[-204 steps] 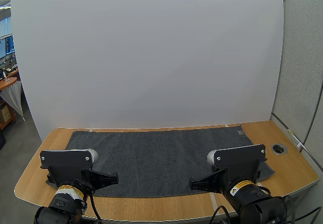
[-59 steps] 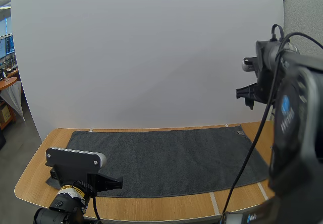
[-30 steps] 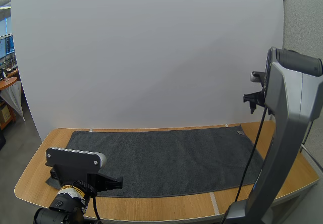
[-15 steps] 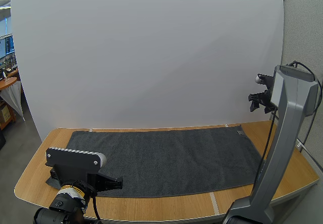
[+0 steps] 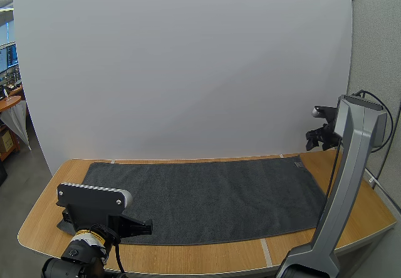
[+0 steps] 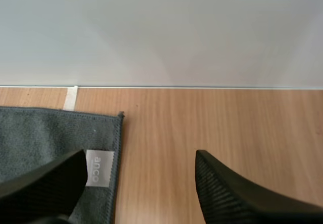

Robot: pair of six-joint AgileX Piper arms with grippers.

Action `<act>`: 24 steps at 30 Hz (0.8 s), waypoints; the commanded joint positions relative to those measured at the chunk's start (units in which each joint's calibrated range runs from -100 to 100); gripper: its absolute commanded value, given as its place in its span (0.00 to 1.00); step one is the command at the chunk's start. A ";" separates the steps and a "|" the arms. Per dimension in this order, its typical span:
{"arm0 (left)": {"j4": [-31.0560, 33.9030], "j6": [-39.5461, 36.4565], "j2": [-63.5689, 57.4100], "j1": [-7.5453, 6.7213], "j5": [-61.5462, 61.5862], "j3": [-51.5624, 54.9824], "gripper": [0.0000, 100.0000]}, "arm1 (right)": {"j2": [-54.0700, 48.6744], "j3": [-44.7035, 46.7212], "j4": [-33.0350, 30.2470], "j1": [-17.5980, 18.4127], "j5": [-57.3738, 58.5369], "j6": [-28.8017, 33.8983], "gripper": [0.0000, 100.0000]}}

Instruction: Fold the towel

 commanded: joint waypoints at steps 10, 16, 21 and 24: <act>-0.93 -0.16 -0.31 -0.03 -1.25 0.00 0.00 | 4.20 -0.45 6.12 0.85 1.80 -5.11 1.00; -0.93 -0.16 -0.31 -0.03 -1.25 0.00 0.00 | 5.40 -0.45 9.84 0.85 1.63 -7.11 1.00; -0.93 -0.16 -0.31 -0.03 -1.25 0.00 0.00 | 5.39 -0.45 11.63 0.85 0.04 -7.91 1.00; -0.93 -0.16 -0.31 -0.03 -1.25 0.00 0.00 | 5.52 -0.45 11.76 1.07 -4.02 -8.10 1.00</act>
